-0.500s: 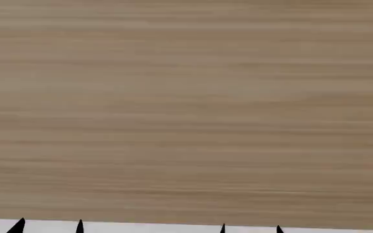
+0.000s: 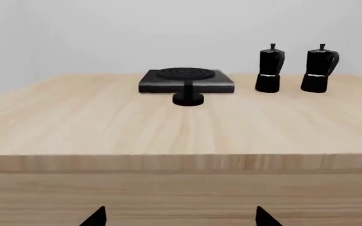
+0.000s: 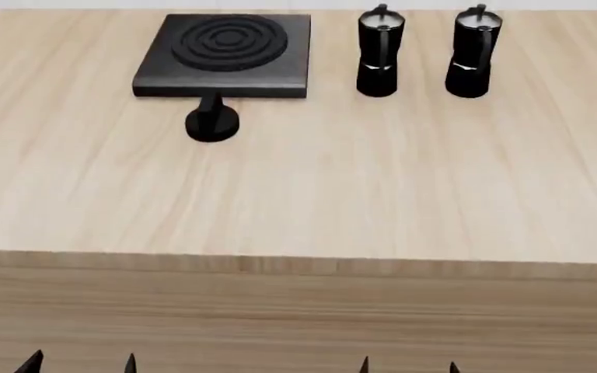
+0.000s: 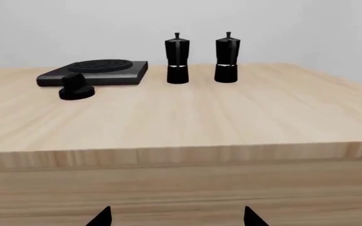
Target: Put the right moka pot on the stove.
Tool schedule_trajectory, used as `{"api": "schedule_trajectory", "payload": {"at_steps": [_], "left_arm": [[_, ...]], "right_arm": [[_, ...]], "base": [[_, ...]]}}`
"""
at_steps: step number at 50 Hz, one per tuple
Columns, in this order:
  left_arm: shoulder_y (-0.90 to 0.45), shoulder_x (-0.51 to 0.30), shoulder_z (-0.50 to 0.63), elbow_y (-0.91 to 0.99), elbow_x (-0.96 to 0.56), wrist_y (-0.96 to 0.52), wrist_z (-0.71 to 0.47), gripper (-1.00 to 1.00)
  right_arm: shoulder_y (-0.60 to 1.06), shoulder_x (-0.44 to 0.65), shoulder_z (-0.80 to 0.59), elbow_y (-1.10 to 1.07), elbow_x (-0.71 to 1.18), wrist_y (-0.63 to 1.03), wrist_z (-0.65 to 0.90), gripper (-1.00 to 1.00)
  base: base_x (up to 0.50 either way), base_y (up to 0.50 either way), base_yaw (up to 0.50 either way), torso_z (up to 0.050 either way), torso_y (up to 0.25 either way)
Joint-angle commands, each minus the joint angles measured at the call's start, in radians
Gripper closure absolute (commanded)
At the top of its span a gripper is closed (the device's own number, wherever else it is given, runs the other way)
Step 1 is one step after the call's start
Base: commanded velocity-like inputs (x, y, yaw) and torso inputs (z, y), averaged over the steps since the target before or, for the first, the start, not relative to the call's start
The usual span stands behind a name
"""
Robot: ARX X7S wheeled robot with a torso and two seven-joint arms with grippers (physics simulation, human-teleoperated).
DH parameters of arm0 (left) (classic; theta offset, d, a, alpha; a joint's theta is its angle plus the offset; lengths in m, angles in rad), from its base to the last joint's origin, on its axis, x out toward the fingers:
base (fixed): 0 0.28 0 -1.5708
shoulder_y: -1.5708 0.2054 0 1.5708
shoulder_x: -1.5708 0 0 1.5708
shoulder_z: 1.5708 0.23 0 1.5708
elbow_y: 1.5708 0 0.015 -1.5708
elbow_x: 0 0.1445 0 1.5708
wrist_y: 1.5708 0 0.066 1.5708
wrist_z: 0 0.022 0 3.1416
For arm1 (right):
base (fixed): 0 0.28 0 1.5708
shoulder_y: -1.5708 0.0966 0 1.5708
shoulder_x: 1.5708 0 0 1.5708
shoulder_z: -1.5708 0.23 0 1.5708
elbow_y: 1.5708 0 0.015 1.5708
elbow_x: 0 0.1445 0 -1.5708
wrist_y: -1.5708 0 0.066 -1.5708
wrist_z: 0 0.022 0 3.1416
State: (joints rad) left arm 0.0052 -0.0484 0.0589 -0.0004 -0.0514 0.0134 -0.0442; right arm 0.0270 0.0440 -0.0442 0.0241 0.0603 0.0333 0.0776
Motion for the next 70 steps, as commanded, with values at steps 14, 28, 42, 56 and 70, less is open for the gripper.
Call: {"api": "schedule_trajectory", "payload": {"at_steps": [14, 28, 42, 56, 70], "left_arm": [[0.003, -0.037, 0.034, 0.012, -0.062, 0.014, -0.02, -1.0], [0.007, -0.053, 0.049, 0.019, -0.087, 0.023, -0.034, -1.0], [0.007, -0.068, 0.064, 0.017, -0.11, 0.029, -0.039, -1.0], [0.001, -0.069, 0.064, 0.01, -0.084, 0.047, -0.103, -1.0], [0.004, -0.081, 0.07, 0.012, -0.144, 0.063, -0.08, -1.0]], "right_arm": [[0.014, 0.035, -0.037, 0.022, 0.037, -0.006, 0.047, -1.0], [0.011, 0.049, -0.056, 0.008, 0.051, -0.005, 0.068, -1.0], [0.012, 0.062, -0.075, 0.016, 0.057, -0.026, 0.087, -1.0], [0.013, 0.074, -0.091, 0.025, 0.063, -0.043, 0.101, -1.0], [0.016, 0.084, -0.109, 0.034, 0.057, -0.051, 0.12, -1.0]], "base": [[0.0, 0.0, 0.0, 0.032, 0.007], [0.0, 0.0, 0.0, 0.045, 0.032], [0.0, 0.0, 0.0, 0.05, 0.053], [0.0, 0.0, 0.0, 0.022, 0.021], [0.01, 0.0, 0.0, 0.0, 0.0]]}}
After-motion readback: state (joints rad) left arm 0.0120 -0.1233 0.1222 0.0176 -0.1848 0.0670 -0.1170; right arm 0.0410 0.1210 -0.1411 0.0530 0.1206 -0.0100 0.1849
